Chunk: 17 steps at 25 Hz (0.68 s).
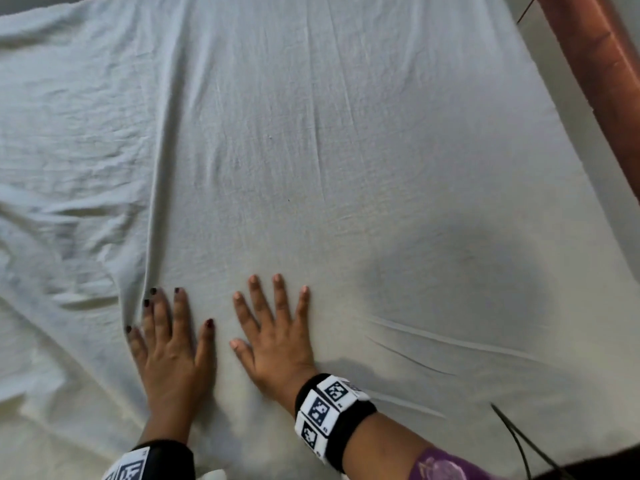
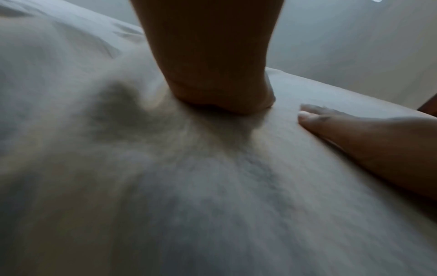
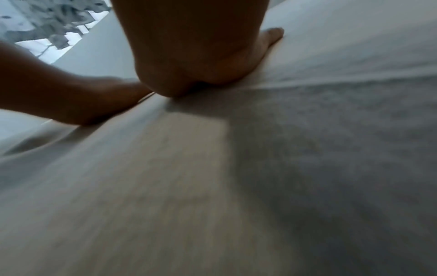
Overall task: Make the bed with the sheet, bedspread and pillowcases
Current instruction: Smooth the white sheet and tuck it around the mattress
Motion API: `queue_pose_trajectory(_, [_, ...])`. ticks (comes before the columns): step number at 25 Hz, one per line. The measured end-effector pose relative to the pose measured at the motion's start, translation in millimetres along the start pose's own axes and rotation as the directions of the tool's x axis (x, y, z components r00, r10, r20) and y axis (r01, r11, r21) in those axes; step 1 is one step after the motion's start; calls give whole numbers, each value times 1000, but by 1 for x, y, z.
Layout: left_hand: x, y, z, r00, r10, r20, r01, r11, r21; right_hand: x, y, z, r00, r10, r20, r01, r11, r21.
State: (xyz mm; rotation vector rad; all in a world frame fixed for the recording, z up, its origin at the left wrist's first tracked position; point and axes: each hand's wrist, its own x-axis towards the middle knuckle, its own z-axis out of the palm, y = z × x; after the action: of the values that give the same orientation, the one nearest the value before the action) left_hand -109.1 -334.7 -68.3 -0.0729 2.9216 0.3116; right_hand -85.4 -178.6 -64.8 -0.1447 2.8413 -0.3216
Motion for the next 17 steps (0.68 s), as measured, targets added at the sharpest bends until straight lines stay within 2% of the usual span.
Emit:
queue_pose_trajectory(2, [-15,8,0,1000,-12,-22,10,998,-57,-15,-6,1,997,-72,1,72,997,15])
queue_pose_trajectory(3, [-26,16,1,1000,-1,-26,-1,997,-77,-24,-4,0,999,-46,-29,47,998,32])
queue_pose_trajectory(5, [-49,41,3,998,67,-4,-67,993,-92,-46,13,-4,986,117,-115,-109,991,72])
queue_pose_trajectory(8, [-103,83,16,983,182,17,-180,982,-64,-97,62,-5,917,366,-159,-354,930,94])
queue_pose_trajectory(10, [-136,105,29,971,237,36,-235,971,-51,-129,85,1,896,423,-135,-416,906,77])
queue_pose_trajectory(13, [-165,103,48,964,248,93,-249,968,-1,-159,75,21,932,357,-62,-352,933,79])
queue_pose_trajectory(17, [-187,50,55,978,198,72,-204,975,86,-178,27,45,970,239,-47,-235,970,67])
